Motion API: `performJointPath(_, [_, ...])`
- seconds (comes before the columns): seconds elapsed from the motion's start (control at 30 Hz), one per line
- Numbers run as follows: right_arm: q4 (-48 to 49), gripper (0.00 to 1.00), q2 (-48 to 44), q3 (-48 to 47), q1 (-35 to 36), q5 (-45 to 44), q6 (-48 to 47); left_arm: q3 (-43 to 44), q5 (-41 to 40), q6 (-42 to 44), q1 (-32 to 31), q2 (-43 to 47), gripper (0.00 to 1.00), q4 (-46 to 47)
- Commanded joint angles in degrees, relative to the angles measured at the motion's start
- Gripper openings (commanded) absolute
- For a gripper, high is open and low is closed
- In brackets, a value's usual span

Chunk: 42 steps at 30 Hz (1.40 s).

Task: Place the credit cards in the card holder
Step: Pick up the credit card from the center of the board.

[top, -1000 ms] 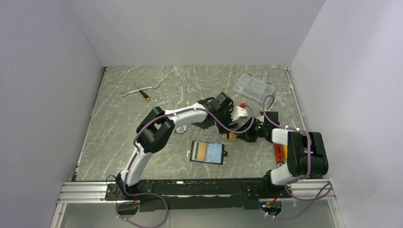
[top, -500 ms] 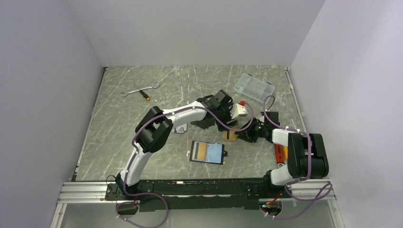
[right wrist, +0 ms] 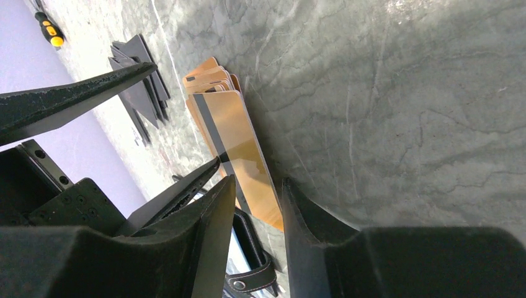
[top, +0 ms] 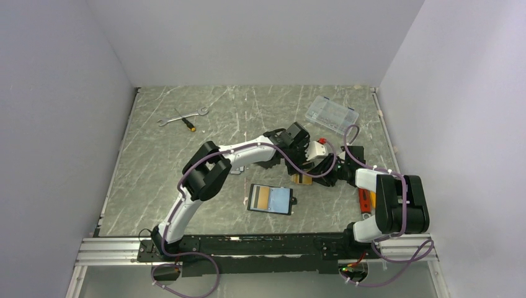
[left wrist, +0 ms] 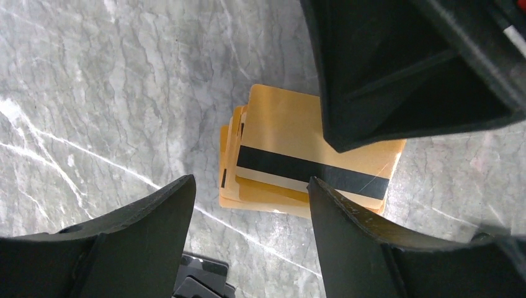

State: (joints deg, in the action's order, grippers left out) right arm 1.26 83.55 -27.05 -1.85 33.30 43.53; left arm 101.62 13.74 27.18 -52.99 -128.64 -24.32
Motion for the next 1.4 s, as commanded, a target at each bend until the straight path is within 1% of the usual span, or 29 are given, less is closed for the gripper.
performJointPath(0.0, [-2.1, 0.38, 0.5, 1.8, -0.2, -5.2, -1.6, 3.5, -0.1, 1.1, -0.9, -2.1, 0.73, -2.2])
performJointPath(0.17, [-2.0, 0.37, -0.4, 2.6, -0.2, -5.6, -1.3, 5.8, 0.5, 1.2, -1.1, -3.5, 0.73, -3.7])
performJointPath(0.3, [-1.5, 0.34, -1.5, 4.1, -0.2, -5.7, -0.4, 7.6, 2.0, 0.6, -1.2, -4.6, 0.73, -5.2])
performJointPath(0.43, [-1.5, 0.23, -2.9, 5.3, -0.2, -6.5, 0.2, 8.8, 4.1, -0.4, -0.6, -4.3, 0.74, -7.0])
performJointPath(0.57, [-1.6, 0.10, -4.4, 6.1, -0.2, -7.8, 0.5, 9.1, 7.8, -3.3, 1.6, -2.3, 0.75, -8.6])
performJointPath(0.63, [-2.4, 0.06, -5.0, 6.1, -0.2, -8.0, 0.5, 9.1, 8.6, -4.8, 3.1, -1.1, 0.75, -9.0])
performJointPath(0.73, [-3.8, 0.06, -7.3, 6.6, -0.2, -8.8, 0.5, 7.8, 9.0, -5.5, 4.5, 0.6, 0.75, -8.7])
performJointPath(0.83, [-4.8, 0.08, -10.3, 7.2, -0.2, -9.4, 0.8, 6.6, 7.7, -4.6, 4.2, 0.4, 0.75, -8.4])
performJointPath(1.0, [-6.9, 0.09, -14.4, 7.3, -0.2, -9.8, 0.8, 8.2, 5.2, -4.4, 3.7, -1.9, 0.74, -9.6])
performJointPath(1.1, [-7.0, 0.09, -18.3, 7.3, -0.2, -8.9, 0.7, 8.0, 5.3, -4.8, 4.2, -0.8, 0.73, -9.7])
performJointPath(1.23, [-7.4, 0.06, -22.7, 5.3, -0.2, -6.8, -0.6, 8.3, 7.6, -7.5, 5.8, 2.4, 0.69, -10.8])
performJointPath(1.3, [-7.1, 0.03, -24.0, 4.8, -0.3, -5.7, -0.8, 7.4, 11.1, -9.9, 7.0, 4.6, 0.65, -10.1])
performJointPath(1.37, [-6.1, 0.00, -24.7, 4.5, -0.3, -4.1, -0.9, 5.8, 16.1, -13.5, 8.6, 6.9, 0.61, -8.4])
